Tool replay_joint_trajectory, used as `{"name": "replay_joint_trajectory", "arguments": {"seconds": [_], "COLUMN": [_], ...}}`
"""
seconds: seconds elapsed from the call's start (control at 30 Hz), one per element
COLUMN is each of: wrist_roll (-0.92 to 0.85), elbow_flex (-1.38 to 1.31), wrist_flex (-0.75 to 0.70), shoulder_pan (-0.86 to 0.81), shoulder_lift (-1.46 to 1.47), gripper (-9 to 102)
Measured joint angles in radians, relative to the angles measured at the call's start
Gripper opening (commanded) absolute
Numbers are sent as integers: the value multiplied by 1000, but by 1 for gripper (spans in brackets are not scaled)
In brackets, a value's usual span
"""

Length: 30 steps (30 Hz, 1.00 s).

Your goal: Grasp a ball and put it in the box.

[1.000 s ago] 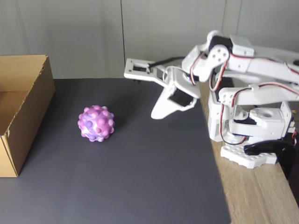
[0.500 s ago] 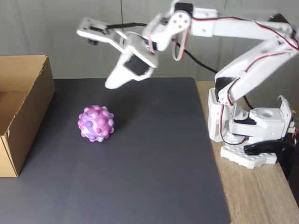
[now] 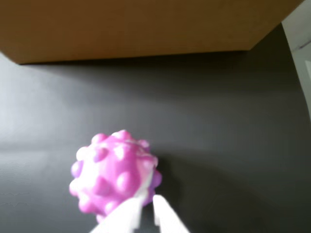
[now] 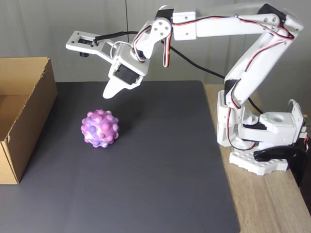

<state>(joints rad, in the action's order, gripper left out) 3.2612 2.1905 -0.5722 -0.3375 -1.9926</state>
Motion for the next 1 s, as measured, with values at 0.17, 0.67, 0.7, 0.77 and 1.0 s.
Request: {"name": "replay_joint_trajectory", "arguments": {"seconds": [0.17,0.67,0.7,0.77,1.0], "wrist_roll": [14,31,32,35,41], "elbow_flex": [-3,-17,-17,-17,-21], "wrist_flex": [44,129,133,143,190], "shoulder_pan": [-23,-35,-35,-35,-49], "shoulder_lift": [44,190,199,213,285], "gripper": [20,40,40,41,47]}}
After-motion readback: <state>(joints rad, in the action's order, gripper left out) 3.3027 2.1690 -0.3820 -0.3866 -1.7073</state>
